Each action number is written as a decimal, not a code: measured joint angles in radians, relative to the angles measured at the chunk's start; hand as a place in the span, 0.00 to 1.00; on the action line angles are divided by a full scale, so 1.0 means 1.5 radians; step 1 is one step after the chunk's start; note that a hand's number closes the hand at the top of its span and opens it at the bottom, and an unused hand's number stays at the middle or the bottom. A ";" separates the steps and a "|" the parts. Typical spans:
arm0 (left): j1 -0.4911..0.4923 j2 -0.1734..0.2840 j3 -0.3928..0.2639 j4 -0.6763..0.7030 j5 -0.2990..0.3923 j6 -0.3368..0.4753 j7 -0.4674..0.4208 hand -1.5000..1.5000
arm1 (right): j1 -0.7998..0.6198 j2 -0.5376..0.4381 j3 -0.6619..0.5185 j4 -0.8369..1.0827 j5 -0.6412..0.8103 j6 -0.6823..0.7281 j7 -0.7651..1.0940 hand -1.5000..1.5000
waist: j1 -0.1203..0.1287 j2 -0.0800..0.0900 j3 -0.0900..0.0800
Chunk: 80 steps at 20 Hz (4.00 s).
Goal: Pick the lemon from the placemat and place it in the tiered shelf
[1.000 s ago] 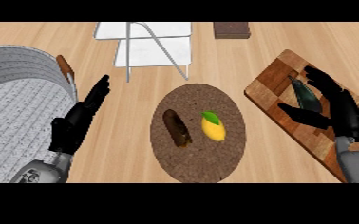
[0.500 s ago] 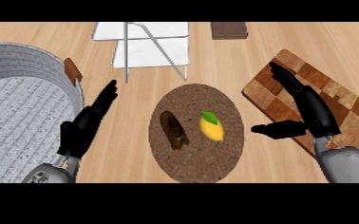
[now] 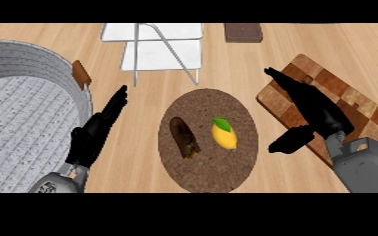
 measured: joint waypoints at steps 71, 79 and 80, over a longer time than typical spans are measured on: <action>0.035 -0.040 0.073 -0.008 -0.056 -0.063 -0.002 0.50 | -0.122 0.352 0.177 0.322 0.435 0.034 0.280 1.00 | -0.010 0.000 0.007; 0.030 -0.053 0.079 0.002 -0.061 -0.062 0.009 0.50 | -0.100 0.394 0.160 0.238 0.443 -0.018 0.374 1.00 | -0.013 0.002 0.008; 0.030 -0.055 0.080 0.004 -0.062 -0.062 0.011 0.50 | -0.100 0.395 0.163 0.220 0.446 -0.023 0.383 1.00 | -0.014 0.001 0.008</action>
